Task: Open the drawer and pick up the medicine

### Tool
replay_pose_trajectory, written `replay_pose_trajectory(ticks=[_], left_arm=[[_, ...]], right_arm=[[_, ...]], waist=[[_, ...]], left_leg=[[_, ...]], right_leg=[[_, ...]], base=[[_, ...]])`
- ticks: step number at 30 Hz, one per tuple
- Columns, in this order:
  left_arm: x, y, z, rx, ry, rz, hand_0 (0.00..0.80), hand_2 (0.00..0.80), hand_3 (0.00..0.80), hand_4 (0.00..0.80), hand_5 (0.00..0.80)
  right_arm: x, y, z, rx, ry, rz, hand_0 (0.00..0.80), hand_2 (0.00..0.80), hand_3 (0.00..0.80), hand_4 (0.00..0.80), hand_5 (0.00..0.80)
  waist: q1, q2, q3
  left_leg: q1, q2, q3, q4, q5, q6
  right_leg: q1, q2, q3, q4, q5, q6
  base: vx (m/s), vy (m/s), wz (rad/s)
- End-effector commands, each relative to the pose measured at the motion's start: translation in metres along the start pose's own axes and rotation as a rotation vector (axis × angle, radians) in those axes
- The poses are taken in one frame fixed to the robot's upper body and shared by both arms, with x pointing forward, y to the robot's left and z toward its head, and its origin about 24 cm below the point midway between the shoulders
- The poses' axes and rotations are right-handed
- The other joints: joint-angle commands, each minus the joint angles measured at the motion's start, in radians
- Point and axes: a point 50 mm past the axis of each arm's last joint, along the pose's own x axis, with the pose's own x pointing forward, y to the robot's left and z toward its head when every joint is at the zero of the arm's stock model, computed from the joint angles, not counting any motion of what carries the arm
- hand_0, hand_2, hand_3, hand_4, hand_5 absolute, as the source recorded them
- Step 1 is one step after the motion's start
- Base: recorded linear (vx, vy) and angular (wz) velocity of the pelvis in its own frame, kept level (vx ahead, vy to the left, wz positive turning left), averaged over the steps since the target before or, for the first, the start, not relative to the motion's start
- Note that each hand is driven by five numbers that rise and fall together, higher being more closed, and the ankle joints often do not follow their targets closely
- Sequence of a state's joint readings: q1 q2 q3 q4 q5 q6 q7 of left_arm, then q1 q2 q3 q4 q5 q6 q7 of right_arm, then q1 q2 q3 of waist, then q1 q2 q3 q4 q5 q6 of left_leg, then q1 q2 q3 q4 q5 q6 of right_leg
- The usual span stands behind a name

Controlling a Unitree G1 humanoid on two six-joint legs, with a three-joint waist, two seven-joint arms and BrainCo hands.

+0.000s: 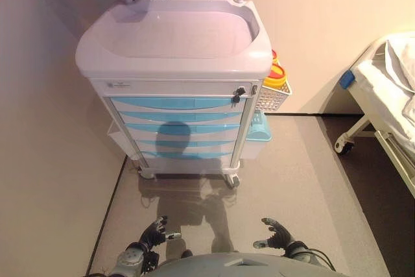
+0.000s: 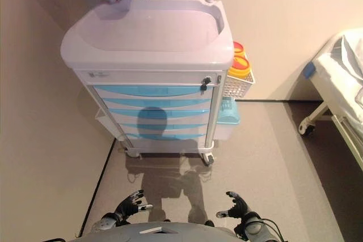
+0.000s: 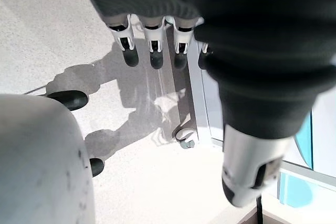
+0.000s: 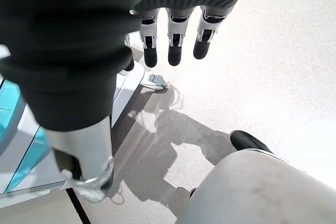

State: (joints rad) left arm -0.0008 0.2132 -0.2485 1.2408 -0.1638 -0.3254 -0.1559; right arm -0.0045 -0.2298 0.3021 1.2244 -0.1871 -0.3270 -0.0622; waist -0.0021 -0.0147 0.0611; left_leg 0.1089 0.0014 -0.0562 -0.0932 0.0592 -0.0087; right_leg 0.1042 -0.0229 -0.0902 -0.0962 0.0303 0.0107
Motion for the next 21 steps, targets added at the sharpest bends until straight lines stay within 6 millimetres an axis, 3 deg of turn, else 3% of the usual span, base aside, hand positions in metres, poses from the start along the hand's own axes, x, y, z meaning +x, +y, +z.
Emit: replay_pose_trajectory(ticks=[1, 8, 17, 21], left_arm=[[0.007, 0.001, 0.016, 0.030, -0.029, -0.003, 0.000, 0.000, 0.000, 0.000, 0.000], [0.007, 0.003, 0.019, -0.015, -0.059, 0.019, 0.000, 0.000, 0.000, 0.000, 0.000], [0.000, 0.014, -0.003, -0.221, 0.036, 0.094, 0.000, 0.000, 0.000, 0.000, 0.000], [0.004, 0.025, 0.012, -0.340, -0.024, 0.116, 0.000, 0.000, 0.000, 0.000, 0.000]], right_arm=[[0.010, -0.003, 0.029, -0.042, -0.099, 0.002, 0.000, 0.000, 0.000, 0.000, 0.000], [0.009, -0.004, 0.026, -0.040, -0.095, 0.005, 0.000, 0.000, 0.000, 0.000, 0.000], [0.005, 0.003, 0.018, -0.022, -0.075, 0.017, 0.000, 0.000, 0.000, 0.000, 0.000], [0.005, -0.004, 0.019, -0.047, -0.079, 0.009, 0.000, 0.000, 0.000, 0.000, 0.000]], waist=[[0.006, -0.030, 0.025], [0.007, -0.030, 0.027], [0.004, -0.036, 0.031], [-0.006, -0.033, 0.066]], left_leg=[[0.019, -0.037, 0.061, 0.006, -0.102, 0.030], [0.021, -0.037, 0.059, 0.006, -0.102, 0.029], [0.015, -0.041, 0.059, 0.009, -0.099, 0.033], [-0.020, -0.044, 0.065, 0.037, -0.105, 0.041]], right_leg=[[0.004, -0.017, -0.014, 0.024, 0.001, 0.064], [0.007, -0.018, -0.015, 0.022, 0.001, 0.065], [-0.006, -0.020, -0.005, 0.039, -0.005, 0.063], [-0.051, -0.025, 0.008, 0.070, -0.008, 0.058]], base=[[0.000, 0.000, 0.00], [0.006, 0.001, 0.00], [0.081, 0.016, -0.01], [0.033, 0.047, -0.04]])
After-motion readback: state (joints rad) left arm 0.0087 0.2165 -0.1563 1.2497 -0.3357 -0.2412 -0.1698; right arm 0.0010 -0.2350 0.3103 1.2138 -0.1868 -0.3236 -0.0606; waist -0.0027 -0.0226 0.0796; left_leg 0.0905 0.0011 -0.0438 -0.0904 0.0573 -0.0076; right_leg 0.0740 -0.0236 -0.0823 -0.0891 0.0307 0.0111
